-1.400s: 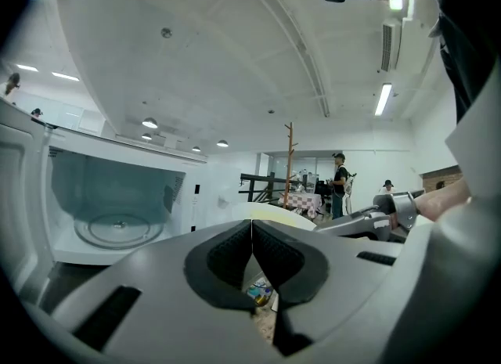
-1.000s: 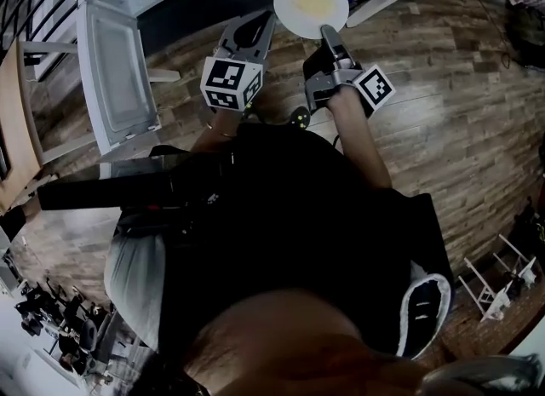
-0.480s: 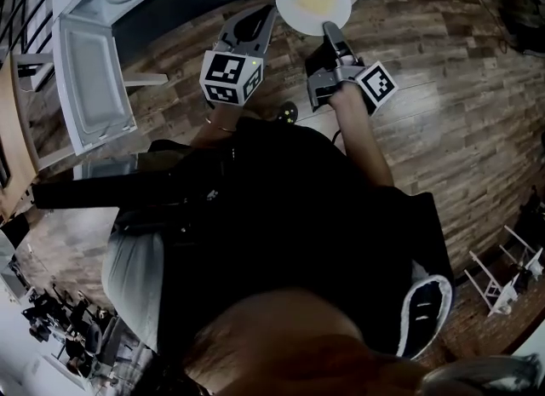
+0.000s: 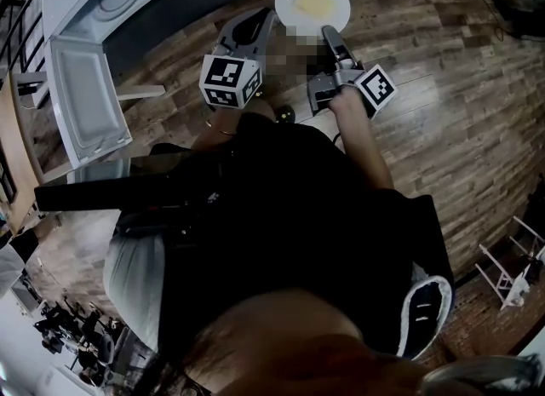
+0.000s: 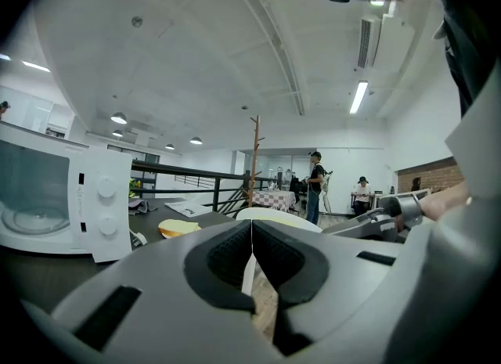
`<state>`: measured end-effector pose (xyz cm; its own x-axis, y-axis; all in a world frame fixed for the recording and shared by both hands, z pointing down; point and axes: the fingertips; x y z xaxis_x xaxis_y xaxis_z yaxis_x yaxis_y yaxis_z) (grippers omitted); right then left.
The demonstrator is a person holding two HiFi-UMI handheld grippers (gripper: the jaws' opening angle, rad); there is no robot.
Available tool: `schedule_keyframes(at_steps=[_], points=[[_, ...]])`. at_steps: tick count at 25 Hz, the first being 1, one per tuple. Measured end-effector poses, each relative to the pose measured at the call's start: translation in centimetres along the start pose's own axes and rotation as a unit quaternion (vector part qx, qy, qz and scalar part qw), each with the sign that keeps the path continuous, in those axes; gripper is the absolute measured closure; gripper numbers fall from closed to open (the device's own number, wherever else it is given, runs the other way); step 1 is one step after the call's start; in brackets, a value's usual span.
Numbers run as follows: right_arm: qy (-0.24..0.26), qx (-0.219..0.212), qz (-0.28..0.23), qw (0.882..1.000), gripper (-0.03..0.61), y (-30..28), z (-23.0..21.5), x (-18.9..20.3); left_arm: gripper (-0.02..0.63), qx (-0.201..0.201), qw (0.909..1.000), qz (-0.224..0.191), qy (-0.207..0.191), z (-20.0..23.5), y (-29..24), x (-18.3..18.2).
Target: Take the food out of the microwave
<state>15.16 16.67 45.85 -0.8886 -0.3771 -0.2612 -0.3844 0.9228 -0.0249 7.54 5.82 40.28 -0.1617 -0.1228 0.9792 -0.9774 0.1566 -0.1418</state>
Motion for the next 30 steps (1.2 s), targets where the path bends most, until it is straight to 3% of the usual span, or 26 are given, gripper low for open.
schedule_keyframes(at_steps=[15,30], points=[[0.003,0.004,-0.036,0.999,0.571,-1.1,-0.2,-5.8,0.606,0.035,0.9993,-0.011,0.012,-1.6,-7.1,0.6],[0.026,-0.009,-0.032,0.999,0.571,-3.4,3.2,-7.9,0.606,0.030,0.9994,-0.013,0.015,-0.8,-10.1,-1.4]])
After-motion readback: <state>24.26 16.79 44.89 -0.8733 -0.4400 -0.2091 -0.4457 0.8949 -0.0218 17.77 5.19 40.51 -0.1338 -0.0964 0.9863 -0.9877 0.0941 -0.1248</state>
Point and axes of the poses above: the fingertips, and each gripper's own axes: y backward along the fingers, z to its left, x out of its underside, and after that the axes turned 15 degrees about -y, right-handed
